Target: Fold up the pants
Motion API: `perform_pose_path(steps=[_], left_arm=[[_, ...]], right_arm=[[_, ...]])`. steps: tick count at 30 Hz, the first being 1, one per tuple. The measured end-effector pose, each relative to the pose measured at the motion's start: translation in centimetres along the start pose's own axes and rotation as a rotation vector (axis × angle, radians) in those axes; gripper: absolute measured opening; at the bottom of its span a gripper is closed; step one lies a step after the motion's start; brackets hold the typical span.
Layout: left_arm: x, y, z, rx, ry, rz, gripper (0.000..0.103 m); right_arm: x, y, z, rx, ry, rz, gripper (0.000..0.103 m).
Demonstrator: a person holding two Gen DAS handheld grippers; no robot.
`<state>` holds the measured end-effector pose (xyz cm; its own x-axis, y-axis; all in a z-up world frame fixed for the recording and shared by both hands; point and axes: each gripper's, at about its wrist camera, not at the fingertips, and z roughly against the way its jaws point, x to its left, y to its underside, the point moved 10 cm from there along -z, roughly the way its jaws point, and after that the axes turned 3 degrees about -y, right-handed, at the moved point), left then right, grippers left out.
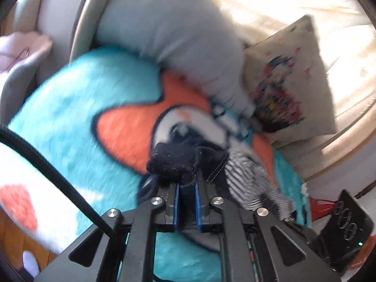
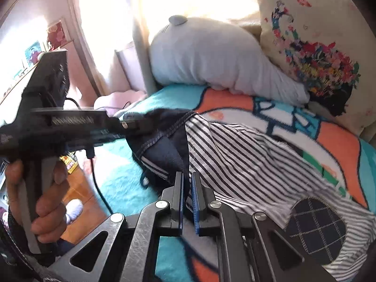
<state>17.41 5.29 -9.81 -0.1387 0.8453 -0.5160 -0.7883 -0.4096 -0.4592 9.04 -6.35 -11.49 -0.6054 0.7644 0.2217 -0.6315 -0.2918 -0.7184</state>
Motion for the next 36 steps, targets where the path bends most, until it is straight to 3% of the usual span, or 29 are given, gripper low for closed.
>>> perform_pose_path(steps=[2, 6, 8, 10, 12, 18, 23, 28, 32, 36], left_arm=[[1.9, 1.1, -2.3, 0.051, -0.022, 0.035, 0.012], [2.0, 1.3, -1.8, 0.022, -0.003, 0.045, 0.021], [2.0, 1.1, -1.0, -0.015, -0.029, 0.021, 0.039], [2.3, 1.0, -0.5, -0.042, -0.074, 0.01, 0.041], [2.4, 1.2, -0.2, -0.047, -0.098, -0.003, 0.041], [0.9, 2.2, 1.2, -0.108, -0.177, -0.079, 0.044], [-2.1, 3.3, 2.6, -0.182, -0.218, -0.186, 0.055], [-5.4, 4.7, 2.8, -0.222, -0.224, -0.281, 0.062], [-7.7, 6.3, 2.6, -0.236, -0.225, -0.362, 0.067], [-9.6, 7.5, 2.2, -0.236, -0.234, -0.412, 0.07]], right_arm=[[0.5, 1.1, -1.7, 0.039, 0.005, 0.002, 0.007], [0.2, 2.9, -4.5, 0.119, -0.003, -0.035, 0.008], [0.5, 2.6, -3.4, 0.091, -0.03, -0.06, 0.019], [0.9, 1.9, -1.7, 0.044, -0.06, -0.082, 0.054], [0.5, 0.9, -0.5, -0.003, -0.053, -0.095, 0.066], [-2.3, -0.1, 0.9, -0.057, -0.027, -0.19, 0.068], [-6.2, -0.1, 2.2, -0.145, 0.011, -0.327, 0.069], [-9.6, 0.7, 5.6, -0.257, 0.12, -0.392, 0.081], [-12.1, 1.5, 7.6, -0.249, 0.207, -0.411, 0.081], [-14.6, 2.9, 8.8, -0.23, 0.213, -0.488, 0.081]])
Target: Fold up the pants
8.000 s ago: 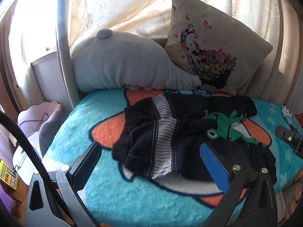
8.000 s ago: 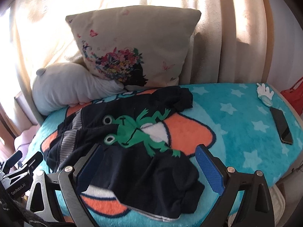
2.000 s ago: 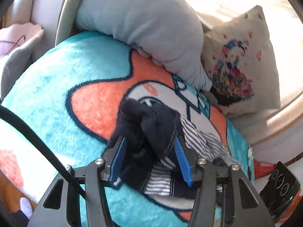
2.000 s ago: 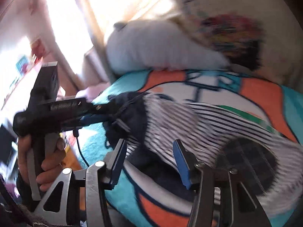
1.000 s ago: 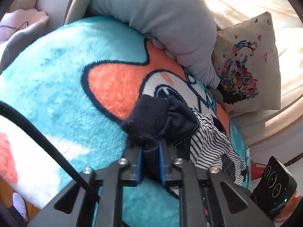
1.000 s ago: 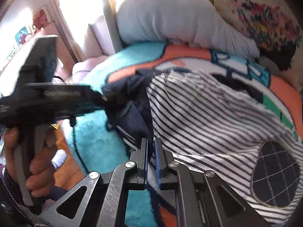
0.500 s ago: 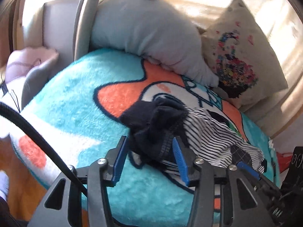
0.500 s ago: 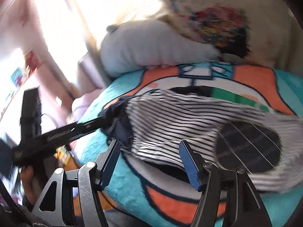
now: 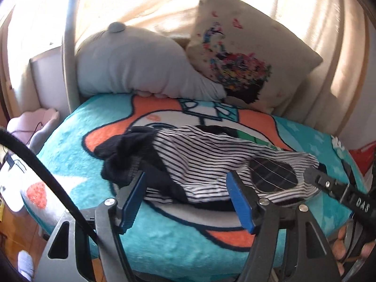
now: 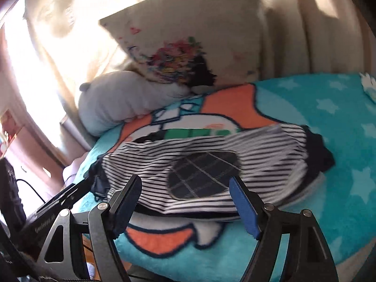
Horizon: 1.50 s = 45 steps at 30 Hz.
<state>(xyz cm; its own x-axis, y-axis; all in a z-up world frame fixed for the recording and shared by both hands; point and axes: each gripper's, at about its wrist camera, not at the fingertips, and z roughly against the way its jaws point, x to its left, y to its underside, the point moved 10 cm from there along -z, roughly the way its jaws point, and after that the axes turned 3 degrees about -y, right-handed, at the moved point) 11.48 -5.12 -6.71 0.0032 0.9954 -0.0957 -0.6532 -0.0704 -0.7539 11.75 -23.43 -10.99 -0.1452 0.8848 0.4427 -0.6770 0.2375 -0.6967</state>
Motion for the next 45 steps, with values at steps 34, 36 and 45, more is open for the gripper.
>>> perform_pose_path(steps=[34, 36, 45], left_arm=[[-20.0, 5.3, -4.0, 0.087, 0.289, -0.469, 0.071], [-21.8, 5.6, -4.3, 0.092, 0.338, -0.508, 0.071], [-28.1, 7.1, -6.0, 0.126, 0.437, -0.637, 0.061]], right_arm=[[-16.3, -0.2, 2.2, 0.005, 0.052, -0.392, 0.067], [-16.8, -0.3, 2.1, 0.015, 0.033, -0.417, 0.067], [-17.9, -1.5, 1.0, 0.087, -0.063, -0.493, 0.067]])
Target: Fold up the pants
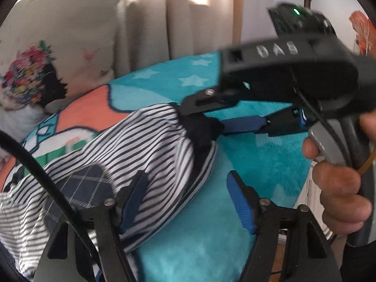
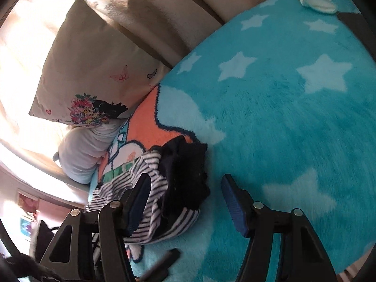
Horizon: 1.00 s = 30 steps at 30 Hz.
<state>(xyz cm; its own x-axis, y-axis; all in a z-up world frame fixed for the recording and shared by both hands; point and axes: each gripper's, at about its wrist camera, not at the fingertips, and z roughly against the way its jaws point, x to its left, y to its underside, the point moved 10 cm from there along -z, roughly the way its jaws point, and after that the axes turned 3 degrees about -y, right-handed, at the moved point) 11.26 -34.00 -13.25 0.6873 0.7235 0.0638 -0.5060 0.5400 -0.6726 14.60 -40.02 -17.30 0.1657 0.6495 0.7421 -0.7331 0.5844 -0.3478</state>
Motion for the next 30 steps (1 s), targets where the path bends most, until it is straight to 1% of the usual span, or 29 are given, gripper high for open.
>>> perform_pose_path(steps=[3, 4, 5, 6, 7, 8, 10, 11, 13, 15, 16, 19, 21, 22, 23, 25, 26, 28, 30], left_arm=[[-0.9, -0.1, -0.8, 0.006, -0.034, -0.057, 0.041], [-0.8, 0.0, -1.2, 0.007, -0.041, -0.057, 0.03], [-0.7, 0.1, -1.4, 0.006, -0.052, -0.054, 0.026], [-0.6, 0.0, -1.4, -0.009, -0.056, -0.047, 0.023], [-0.6, 0.0, -1.3, -0.015, -0.057, -0.041, 0.017], [-0.4, 0.0, -1.2, -0.016, -0.057, -0.035, 0.014], [-0.3, -0.1, -1.0, -0.018, -0.041, -0.013, 0.012], [-0.2, -0.1, -0.9, -0.017, -0.032, -0.003, 0.011], [0.3, -0.2, -0.4, -0.015, -0.005, 0.031, 0.01], [0.9, -0.5, 0.8, -0.034, 0.036, 0.092, 0.009], [1.2, -0.8, 1.7, -0.052, 0.057, 0.133, 0.009], [2.8, -0.9, 4.6, -0.101, 0.099, 0.273, 0.009], [4.4, -0.6, 6.5, -0.135, 0.098, 0.351, 0.009], [5.3, -0.3, 7.6, -0.153, 0.085, 0.394, 0.009], [6.3, 0.1, 8.5, -0.164, 0.075, 0.429, 0.009], [8.5, 1.1, 10.2, -0.182, 0.066, 0.518, 0.009], [9.4, 1.8, 10.7, -0.182, 0.058, 0.552, 0.009], [11.9, 3.1, 11.0, -0.173, 0.039, 0.622, 0.009], [13.5, 4.6, 10.9, -0.16, 0.036, 0.681, 0.009]], right_arm=[[0.1, -0.6, -0.3, 0.024, -0.019, 0.0, 0.067], [0.1, -0.7, -0.8, 0.045, -0.026, 0.01, 0.066], [0.0, -0.8, -1.2, 0.057, -0.028, 0.003, 0.063], [-0.1, -0.7, -1.4, 0.061, -0.024, -0.006, 0.057], [-0.1, -0.7, -1.9, 0.072, -0.013, 0.004, 0.045], [-0.1, -0.6, -2.1, 0.082, -0.009, 0.016, 0.04], [0.2, -0.2, -3.0, 0.102, -0.008, 0.027, 0.022], [0.3, -0.1, -3.2, 0.106, -0.002, 0.039, 0.021], [1.1, -0.2, -2.9, 0.079, 0.006, 0.07, 0.017], [3.4, -0.2, -1.8, 0.039, -0.027, 0.142, 0.016], [4.4, -0.2, -1.4, 0.03, -0.037, 0.164, 0.016], [8.7, 0.4, -0.4, 0.011, -0.06, 0.279, 0.015], [11.2, 1.0, -0.4, 0.02, -0.075, 0.341, 0.015], [12.5, 1.4, -0.7, 0.026, -0.084, 0.371, 0.015], [14.4, 2.0, -1.2, 0.037, -0.097, 0.407, 0.015], [16.6, 3.1, -2.0, 0.059, -0.125, 0.454, 0.015], [18.3, 4.0, -3.0, 0.077, -0.144, 0.482, 0.015], [19.8, 5.2, -4.6, 0.105, -0.161, 0.509, 0.015], [21.2, 6.5, -6.9, 0.139, -0.179, 0.522, 0.015]])
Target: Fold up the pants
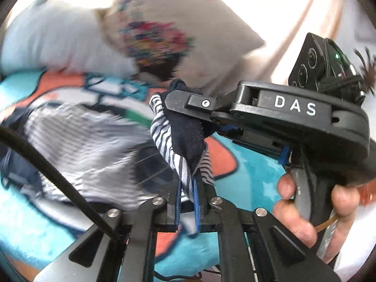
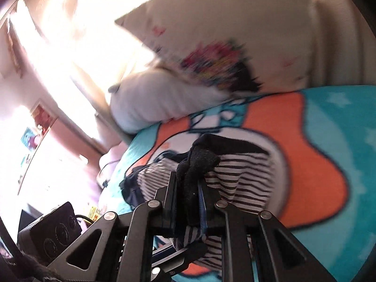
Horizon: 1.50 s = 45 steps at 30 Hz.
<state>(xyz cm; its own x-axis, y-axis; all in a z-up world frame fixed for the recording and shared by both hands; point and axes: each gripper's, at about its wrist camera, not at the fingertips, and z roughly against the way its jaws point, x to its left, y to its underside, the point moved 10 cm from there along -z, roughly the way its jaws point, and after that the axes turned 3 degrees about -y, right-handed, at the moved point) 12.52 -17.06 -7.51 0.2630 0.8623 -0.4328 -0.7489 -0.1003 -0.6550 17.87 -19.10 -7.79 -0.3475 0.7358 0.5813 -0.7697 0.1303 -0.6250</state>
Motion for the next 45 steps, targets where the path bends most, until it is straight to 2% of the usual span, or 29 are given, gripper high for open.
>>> perform_pose_path(steps=[6, 9, 12, 13, 14, 15, 16, 20, 21, 22, 24, 25, 28, 30, 32, 36, 38, 41, 45], left_arm=[[4.9, 1.6, -1.3, 0.076, -0.004, 0.147, 0.009], [5.6, 2.1, -1.7, 0.088, 0.006, 0.165, 0.009], [5.6, 2.0, -1.5, 0.089, 0.027, 0.17, 0.01], [5.5, 1.9, -1.4, 0.087, 0.03, 0.165, 0.015], [5.5, 1.8, -1.3, 0.085, 0.027, 0.161, 0.023], [5.8, 1.5, -1.5, 0.081, 0.025, 0.16, 0.026], [5.8, 1.3, -1.4, 0.076, 0.024, 0.161, 0.031], [5.8, 1.3, -1.2, 0.084, 0.039, 0.171, 0.034], [5.8, 1.3, -1.2, 0.082, 0.036, 0.172, 0.034], [5.8, 1.3, -1.2, 0.081, 0.032, 0.173, 0.034], [5.9, 1.4, -1.3, 0.08, 0.024, 0.175, 0.021], [6.0, 1.4, -1.2, 0.078, 0.016, 0.175, 0.011], [6.8, 1.3, -0.8, 0.056, 0.003, 0.199, 0.011], [7.4, 1.4, -0.6, 0.059, 0.005, 0.223, 0.011], [7.9, 1.8, -0.8, 0.082, -0.001, 0.239, 0.018], [7.6, 2.0, -0.3, 0.075, -0.001, 0.215, 0.024], [7.3, 2.0, 0.2, 0.062, 0.001, 0.196, 0.034], [7.7, 2.0, 1.5, 0.037, -0.012, 0.172, 0.036], [9.7, 2.2, 3.4, 0.017, -0.039, 0.201, 0.037]], right_arm=[[0.0, 2.2, -7.3, 0.108, -0.015, -0.04, 0.016], [-0.7, 2.8, -8.4, 0.123, -0.018, -0.07, 0.02], [-1.2, 2.8, -7.5, 0.113, -0.046, -0.113, 0.037], [-1.2, 2.4, -6.7, 0.088, -0.049, -0.112, 0.049], [-1.2, 1.9, -5.6, 0.05, -0.039, -0.11, 0.056], [-1.1, 1.5, -4.6, 0.017, -0.031, -0.109, 0.064], [-1.2, 1.1, -3.3, -0.021, -0.034, -0.109, 0.063], [-2.1, 0.9, -0.6, -0.086, -0.01, -0.141, 0.063], [-2.4, 1.1, -0.4, -0.089, 0.013, -0.136, 0.058], [-2.8, 1.4, -0.5, -0.081, 0.049, -0.126, 0.047], [-3.5, 2.1, -1.1, -0.048, 0.093, -0.116, 0.031], [-3.8, 2.7, -1.7, -0.025, 0.109, -0.114, 0.027], [-4.5, 4.1, -3.4, 0.022, 0.161, -0.102, 0.026], [-3.9, 4.1, -3.5, 0.015, 0.145, -0.095, 0.027], [-2.6, 3.7, -3.3, -0.005, 0.124, -0.071, 0.027], [-0.1, 2.9, -4.3, 0.004, 0.097, -0.004, 0.027], [0.6, 2.8, -5.8, 0.033, 0.079, 0.019, 0.027], [0.8, 3.0, -8.4, 0.084, 0.061, 0.026, 0.026], [0.3, 3.5, -10.9, 0.147, 0.089, 0.025, 0.027]])
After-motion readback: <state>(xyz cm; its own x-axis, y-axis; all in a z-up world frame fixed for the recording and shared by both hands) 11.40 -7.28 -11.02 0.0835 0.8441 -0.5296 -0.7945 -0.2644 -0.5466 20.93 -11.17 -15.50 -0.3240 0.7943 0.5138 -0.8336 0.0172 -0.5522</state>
